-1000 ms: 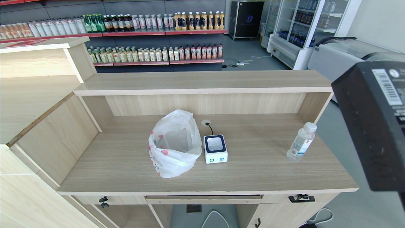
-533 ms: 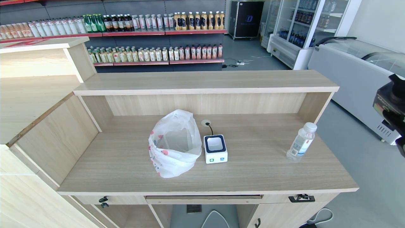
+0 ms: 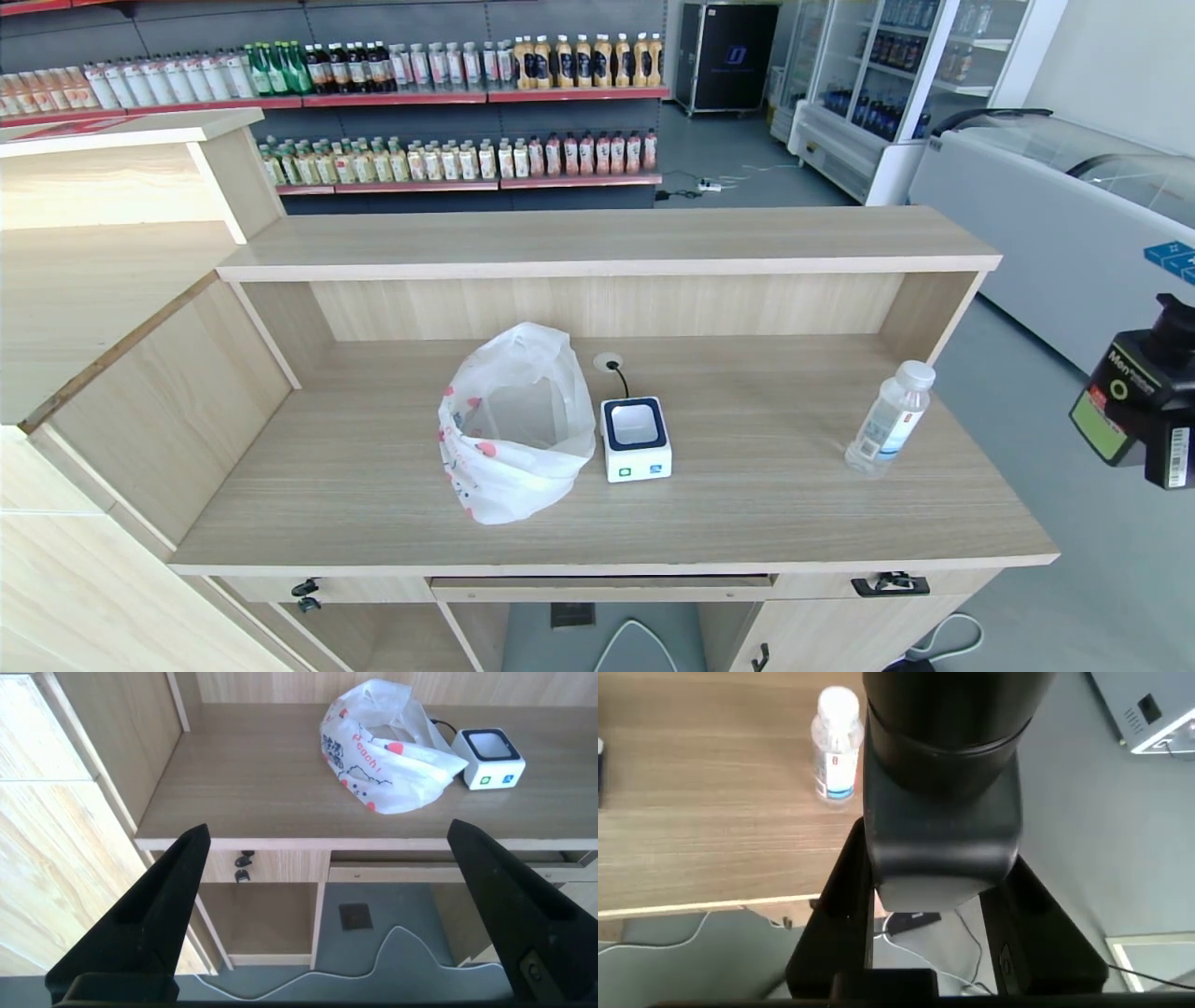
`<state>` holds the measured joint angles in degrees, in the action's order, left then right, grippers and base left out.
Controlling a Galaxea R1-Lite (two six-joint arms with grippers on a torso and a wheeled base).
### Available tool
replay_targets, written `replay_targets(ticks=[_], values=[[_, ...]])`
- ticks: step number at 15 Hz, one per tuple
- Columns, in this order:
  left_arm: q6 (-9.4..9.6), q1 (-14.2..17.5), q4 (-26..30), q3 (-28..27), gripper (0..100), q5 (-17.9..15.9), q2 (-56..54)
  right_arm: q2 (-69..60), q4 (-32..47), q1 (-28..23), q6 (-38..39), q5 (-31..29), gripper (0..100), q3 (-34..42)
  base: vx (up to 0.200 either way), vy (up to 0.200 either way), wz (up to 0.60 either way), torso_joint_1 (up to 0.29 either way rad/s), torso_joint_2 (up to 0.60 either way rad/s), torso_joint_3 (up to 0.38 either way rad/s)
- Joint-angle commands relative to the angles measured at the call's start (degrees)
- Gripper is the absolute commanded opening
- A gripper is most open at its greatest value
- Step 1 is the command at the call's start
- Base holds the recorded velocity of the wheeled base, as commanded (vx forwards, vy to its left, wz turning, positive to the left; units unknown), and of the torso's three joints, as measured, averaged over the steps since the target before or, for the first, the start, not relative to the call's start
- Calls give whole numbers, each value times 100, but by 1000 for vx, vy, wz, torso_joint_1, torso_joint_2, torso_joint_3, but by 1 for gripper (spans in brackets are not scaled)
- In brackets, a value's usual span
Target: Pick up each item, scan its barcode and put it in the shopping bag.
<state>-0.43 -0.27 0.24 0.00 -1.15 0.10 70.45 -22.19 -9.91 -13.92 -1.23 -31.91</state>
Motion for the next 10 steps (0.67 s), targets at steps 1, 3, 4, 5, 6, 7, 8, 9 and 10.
replay_targets(ticks=[1,3,4,5,6,7,8,9,10], values=[[-1,0,2,0,100,0,-1,21,-23,51,144,158,0,-8,0,0,600,7,2,2],[-1,0,2,0,100,0,-1,-154,-14,385,179,237,0,-25,0,0,600,7,2,2],[-1,0,2,0,100,0,-1,-207,-14,578,285,387,0,-104,0,0,600,2,-2,2],[-1,0,2,0,100,0,-1,-207,30,692,390,554,0,-219,0,0,600,-12,2,2],[-1,0,2,0,100,0,-1,-146,30,692,434,694,0,-271,0,0,600,2,2,-2],[-1,0,2,0,100,0,-1,-119,21,701,487,897,0,-271,0,0,600,2,12,2],[-1,0,2,0,100,0,-1,-75,21,675,926,1556,0,-324,0,0,600,7,7,2],[-1,0,2,0,100,0,-1,4,21,552,1515,2312,0,-342,0,0,0,0,0,0],[-1,0,2,0,100,0,-1,101,21,323,1770,2725,0,-333,0,0,0,0,0,0]])
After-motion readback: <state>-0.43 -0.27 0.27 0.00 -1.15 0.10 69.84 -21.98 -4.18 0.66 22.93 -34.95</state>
